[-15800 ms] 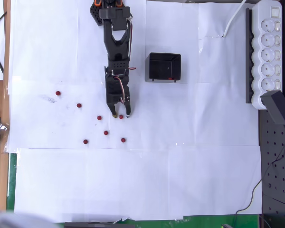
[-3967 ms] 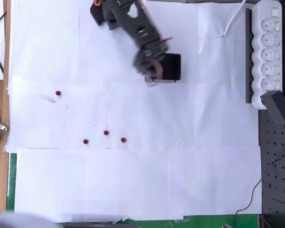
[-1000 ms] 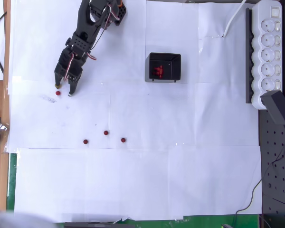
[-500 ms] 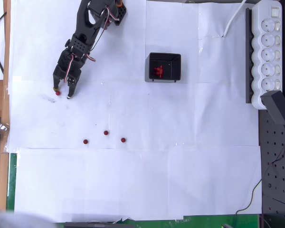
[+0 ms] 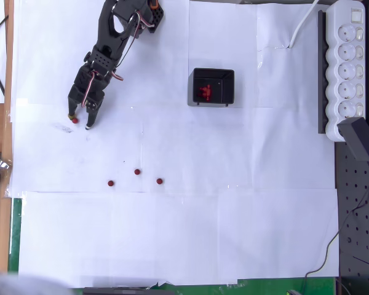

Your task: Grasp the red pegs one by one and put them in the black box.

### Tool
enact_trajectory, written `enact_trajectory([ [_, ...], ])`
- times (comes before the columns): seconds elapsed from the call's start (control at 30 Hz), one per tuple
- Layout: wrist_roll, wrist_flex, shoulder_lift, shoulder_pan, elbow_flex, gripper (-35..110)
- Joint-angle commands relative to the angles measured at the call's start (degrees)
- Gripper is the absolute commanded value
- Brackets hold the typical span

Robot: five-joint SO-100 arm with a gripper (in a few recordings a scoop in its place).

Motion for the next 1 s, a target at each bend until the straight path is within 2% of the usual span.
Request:
enact_trajectory([
  [0.0,-1.67,-1.14,1.41,1.58,1.67,19],
  [0.5,-4.39,-1.14,1.58,1.76,1.49,14],
  [0.97,-5.71,-1.14,1.23,1.67,1.76,0],
])
